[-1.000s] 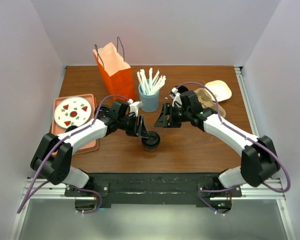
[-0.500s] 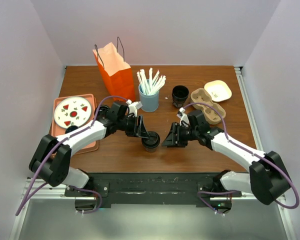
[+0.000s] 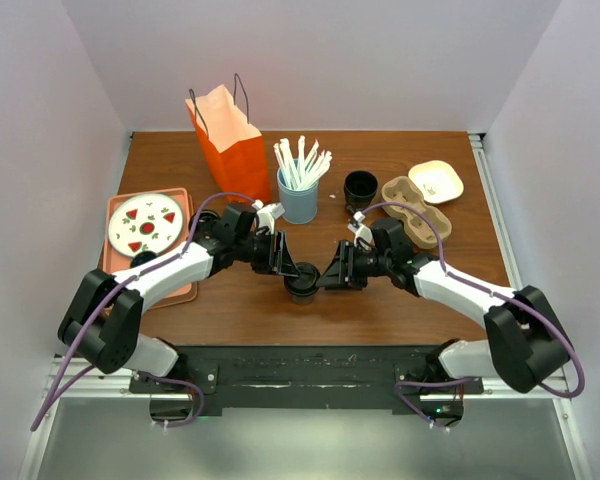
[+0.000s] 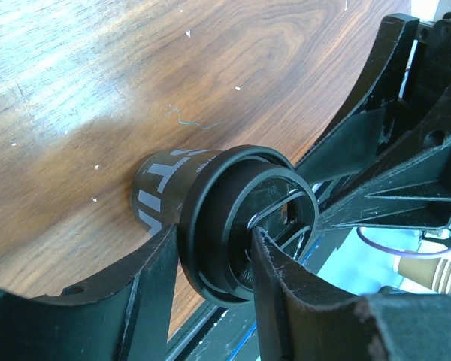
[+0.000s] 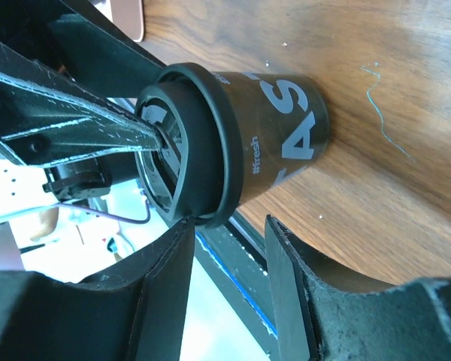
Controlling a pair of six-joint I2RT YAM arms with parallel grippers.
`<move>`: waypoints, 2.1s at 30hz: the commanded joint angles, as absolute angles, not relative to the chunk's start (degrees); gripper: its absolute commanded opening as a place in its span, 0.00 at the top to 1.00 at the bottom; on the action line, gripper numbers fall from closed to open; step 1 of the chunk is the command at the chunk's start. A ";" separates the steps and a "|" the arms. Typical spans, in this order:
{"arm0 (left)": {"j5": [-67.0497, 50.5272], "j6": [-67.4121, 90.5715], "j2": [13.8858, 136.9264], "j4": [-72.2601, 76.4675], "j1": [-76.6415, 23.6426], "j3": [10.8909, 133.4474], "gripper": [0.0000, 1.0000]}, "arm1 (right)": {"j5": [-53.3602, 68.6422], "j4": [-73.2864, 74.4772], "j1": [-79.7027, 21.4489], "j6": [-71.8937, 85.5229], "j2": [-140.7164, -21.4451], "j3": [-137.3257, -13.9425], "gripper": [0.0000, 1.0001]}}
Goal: Pack the takeout coffee
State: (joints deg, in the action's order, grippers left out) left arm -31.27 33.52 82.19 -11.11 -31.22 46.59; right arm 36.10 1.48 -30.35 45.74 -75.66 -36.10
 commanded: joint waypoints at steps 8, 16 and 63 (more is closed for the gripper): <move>-26.90 33.66 83.06 -14.24 -31.90 43.68 0.58 | 38.67 -5.10 -31.46 48.69 -76.99 -34.72 0.59; -26.28 34.10 82.71 -14.15 -31.82 43.51 0.59 | 34.72 -3.87 -31.64 47.99 -77.43 -33.84 0.67; -29.53 34.45 85.87 2.55 -31.99 32.43 0.87 | 17.49 3.25 -30.94 38.85 -86.31 -38.41 0.87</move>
